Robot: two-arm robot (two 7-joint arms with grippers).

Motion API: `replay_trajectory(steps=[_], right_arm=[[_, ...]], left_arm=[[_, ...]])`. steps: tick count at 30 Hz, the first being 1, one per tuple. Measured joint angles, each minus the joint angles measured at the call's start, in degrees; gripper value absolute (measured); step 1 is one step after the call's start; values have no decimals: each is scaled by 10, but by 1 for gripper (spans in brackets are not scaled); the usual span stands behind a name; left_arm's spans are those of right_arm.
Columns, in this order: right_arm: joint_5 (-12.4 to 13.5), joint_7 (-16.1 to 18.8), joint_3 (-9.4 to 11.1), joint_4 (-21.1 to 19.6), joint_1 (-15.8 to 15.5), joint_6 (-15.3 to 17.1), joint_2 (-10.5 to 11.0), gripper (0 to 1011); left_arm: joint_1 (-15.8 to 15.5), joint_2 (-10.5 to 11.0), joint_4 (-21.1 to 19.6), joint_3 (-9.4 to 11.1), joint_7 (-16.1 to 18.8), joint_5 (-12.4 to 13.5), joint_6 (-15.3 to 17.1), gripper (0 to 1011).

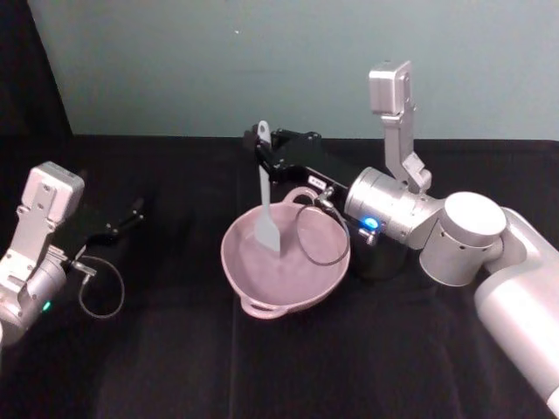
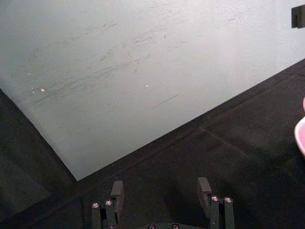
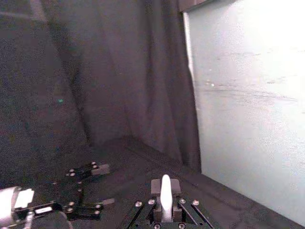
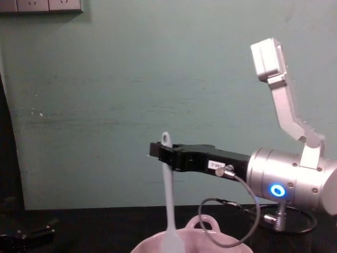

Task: Use the one hand to pick up the spoon and stir the clear water in the bowl.

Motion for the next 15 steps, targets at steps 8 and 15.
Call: replay_trajectory(steps=[8, 15], right_arm=[[3, -5, 20, -16, -8, 2, 21, 118], [10, -11, 33, -53, -34, 8, 44, 118]], left_arm=[[0, 0, 0, 0, 0, 0, 0, 1011], [0, 0, 0, 0, 0, 0, 0, 1011]])
